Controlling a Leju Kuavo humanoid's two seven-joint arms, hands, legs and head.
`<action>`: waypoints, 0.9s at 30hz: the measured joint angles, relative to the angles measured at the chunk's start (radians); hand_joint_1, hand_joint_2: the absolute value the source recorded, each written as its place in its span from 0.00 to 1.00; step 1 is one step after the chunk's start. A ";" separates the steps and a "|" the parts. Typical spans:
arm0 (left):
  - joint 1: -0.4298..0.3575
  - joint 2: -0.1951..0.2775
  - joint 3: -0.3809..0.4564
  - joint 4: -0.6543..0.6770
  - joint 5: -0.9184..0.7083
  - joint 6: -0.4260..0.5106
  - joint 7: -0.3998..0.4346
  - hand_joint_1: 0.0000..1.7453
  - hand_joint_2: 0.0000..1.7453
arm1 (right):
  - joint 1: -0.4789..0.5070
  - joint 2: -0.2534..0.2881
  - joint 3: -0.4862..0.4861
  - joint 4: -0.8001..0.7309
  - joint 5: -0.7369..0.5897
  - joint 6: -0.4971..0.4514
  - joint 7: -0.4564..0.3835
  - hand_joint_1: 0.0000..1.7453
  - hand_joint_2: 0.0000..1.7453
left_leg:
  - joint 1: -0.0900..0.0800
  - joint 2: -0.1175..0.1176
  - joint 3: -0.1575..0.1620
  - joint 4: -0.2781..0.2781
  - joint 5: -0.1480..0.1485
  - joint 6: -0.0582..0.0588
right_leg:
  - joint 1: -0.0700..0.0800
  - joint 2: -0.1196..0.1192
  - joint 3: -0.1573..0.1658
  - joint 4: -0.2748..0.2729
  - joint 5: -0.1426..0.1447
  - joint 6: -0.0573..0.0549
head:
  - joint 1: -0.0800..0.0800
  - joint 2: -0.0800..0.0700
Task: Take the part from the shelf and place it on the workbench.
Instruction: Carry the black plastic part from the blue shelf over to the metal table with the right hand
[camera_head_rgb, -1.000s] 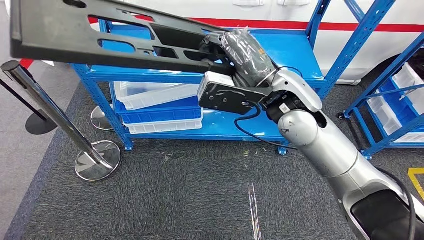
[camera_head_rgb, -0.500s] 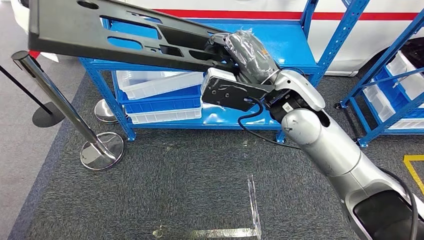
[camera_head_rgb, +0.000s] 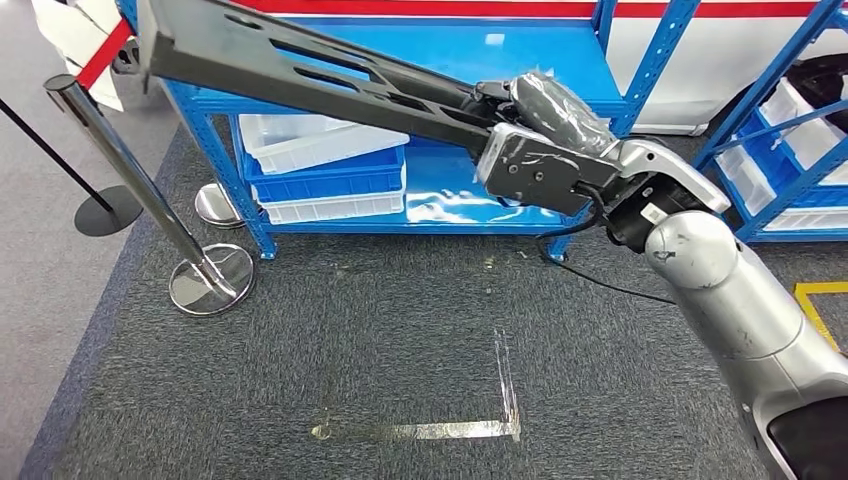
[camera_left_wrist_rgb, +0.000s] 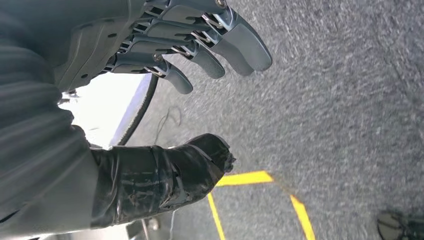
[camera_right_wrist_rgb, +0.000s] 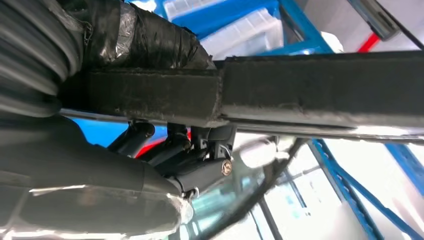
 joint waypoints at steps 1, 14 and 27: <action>-0.001 0.000 -0.002 0.000 -0.003 -0.003 0.001 0.00 1.00 | -0.002 -0.005 0.000 0.000 0.000 0.000 -0.003 1.00 1.00 | 0.002 0.003 -0.008 -0.003 0.012 0.010 | -0.001 0.002 -0.009 0.018 -0.027 0.006 | 0.002 0.000; -0.002 -0.003 -0.010 0.001 -0.009 -0.007 0.022 0.00 1.00 | -0.028 -0.023 0.000 0.001 0.001 -0.012 -0.029 1.00 1.00 | 0.015 -0.015 -0.165 -0.003 0.166 -0.026 | -0.017 0.031 0.196 -0.022 -0.160 0.016 | 0.005 0.000; -0.006 -0.009 -0.013 0.001 0.001 0.000 0.019 0.00 1.00 | -0.038 -0.024 0.005 0.019 0.000 -0.011 -0.046 1.00 1.00 | 0.000 0.063 -0.005 0.038 0.005 -0.026 | 0.003 -0.092 0.027 0.007 -0.032 -0.021 | -0.007 0.000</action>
